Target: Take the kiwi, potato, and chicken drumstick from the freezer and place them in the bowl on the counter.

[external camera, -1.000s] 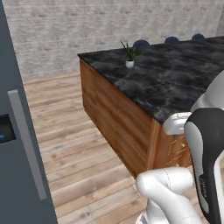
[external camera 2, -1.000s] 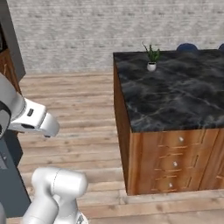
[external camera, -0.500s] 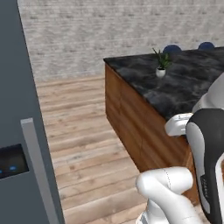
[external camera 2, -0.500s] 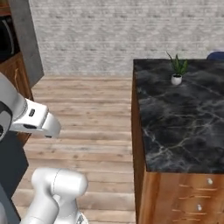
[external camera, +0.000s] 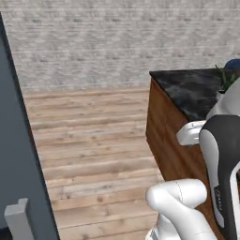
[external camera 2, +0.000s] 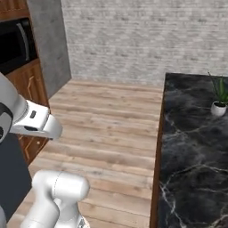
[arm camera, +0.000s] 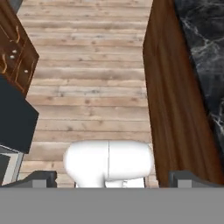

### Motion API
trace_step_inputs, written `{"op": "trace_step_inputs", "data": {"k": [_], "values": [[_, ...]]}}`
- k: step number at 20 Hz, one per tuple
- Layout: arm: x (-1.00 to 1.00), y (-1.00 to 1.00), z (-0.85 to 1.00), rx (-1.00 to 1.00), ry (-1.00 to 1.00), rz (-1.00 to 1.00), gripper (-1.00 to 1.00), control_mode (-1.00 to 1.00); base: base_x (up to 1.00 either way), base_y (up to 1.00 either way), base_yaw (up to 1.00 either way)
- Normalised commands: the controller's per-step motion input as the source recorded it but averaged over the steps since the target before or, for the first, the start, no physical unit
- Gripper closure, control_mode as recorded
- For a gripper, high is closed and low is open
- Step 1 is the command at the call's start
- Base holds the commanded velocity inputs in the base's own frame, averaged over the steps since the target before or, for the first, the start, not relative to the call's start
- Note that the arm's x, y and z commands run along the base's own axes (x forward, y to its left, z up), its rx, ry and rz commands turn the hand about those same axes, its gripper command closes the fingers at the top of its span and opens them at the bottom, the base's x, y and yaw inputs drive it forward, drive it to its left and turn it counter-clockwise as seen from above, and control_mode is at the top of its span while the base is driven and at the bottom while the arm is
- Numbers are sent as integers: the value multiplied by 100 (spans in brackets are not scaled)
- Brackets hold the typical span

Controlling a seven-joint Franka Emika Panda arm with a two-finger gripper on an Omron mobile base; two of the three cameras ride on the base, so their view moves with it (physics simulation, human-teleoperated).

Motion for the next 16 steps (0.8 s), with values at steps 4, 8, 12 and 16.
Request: {"op": "trace_step_inputs", "data": {"k": [4, 8, 12, 16], "values": [[0, 0, 0, 0, 0, 0, -100, 100, 69, -9, 49], [0, 0, 0, 0, 0, 0, -100, 100, 10, 23, 73], [0, 0, 0, 0, 0, 0, -100, 100, 0, 15, 98], [0, 0, 0, 0, 0, 0, -100, 100, 50, -16, 83]]}}
